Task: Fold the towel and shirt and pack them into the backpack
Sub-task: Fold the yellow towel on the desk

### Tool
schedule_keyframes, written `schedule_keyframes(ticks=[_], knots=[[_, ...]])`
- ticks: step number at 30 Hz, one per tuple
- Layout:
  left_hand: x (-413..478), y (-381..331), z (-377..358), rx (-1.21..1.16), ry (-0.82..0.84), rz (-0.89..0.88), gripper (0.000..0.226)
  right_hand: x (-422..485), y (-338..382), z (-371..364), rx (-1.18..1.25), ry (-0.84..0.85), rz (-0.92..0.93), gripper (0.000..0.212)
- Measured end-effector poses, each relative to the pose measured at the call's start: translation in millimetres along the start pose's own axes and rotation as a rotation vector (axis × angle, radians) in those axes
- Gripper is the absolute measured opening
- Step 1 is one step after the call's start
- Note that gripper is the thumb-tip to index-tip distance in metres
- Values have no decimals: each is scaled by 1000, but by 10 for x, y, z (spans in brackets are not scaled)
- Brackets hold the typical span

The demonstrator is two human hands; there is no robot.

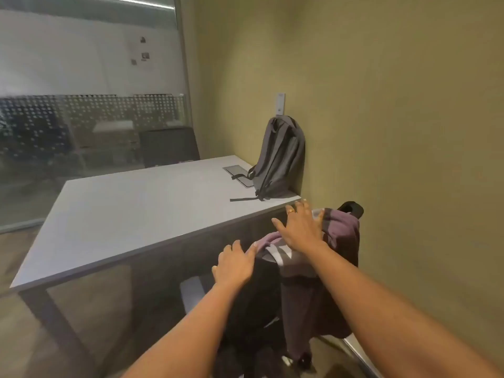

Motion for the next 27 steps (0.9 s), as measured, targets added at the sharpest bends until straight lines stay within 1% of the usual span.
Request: schedule_keyframes(ticks=[2, 5, 8, 11, 13, 16, 19, 20, 25, 27], knots=[[37, -63, -84, 40, 81, 10, 61, 6, -193, 15, -20, 18, -57, 63], [108, -150, -168, 8, 184, 31, 67, 66, -516, -18, -16, 51, -110, 63], [142, -235, -211, -26, 212, 65, 65, 151, -763, -49, -34, 73, -142, 62], [137, -346, -239, -84, 234, 45, 55, 231, -1013, -93, -51, 128, -187, 61], [138, -419, -257, -99, 249, 54, 53, 285, -1140, -130, -67, 169, -196, 63], [251, -462, -343, -78, 283, 98, 56, 388, -1260, -142, -46, 213, -192, 63], [360, -508, -397, -97, 310, 174, 70, 500, -1345, -174, -19, 282, -205, 60], [381, -538, -409, -104, 320, 180, 72, 537, -1355, -185, -8, 302, -207, 61], [507, -703, -513, -141, 397, 148, 61, 716, -1412, -294, 38, 356, -217, 69], [550, -768, -554, -171, 408, 134, 55, 771, -1471, -323, 51, 376, -256, 79]])
Point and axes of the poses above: each hand's wrist, its own x-axis towards the middle knuckle, its own z-axis out of the back of the hand, y = z × x, the point moved 3 cm from there along x, towards the middle knuckle, and after that the axes turned 8 degrees about -y, right-handed, at the moved point
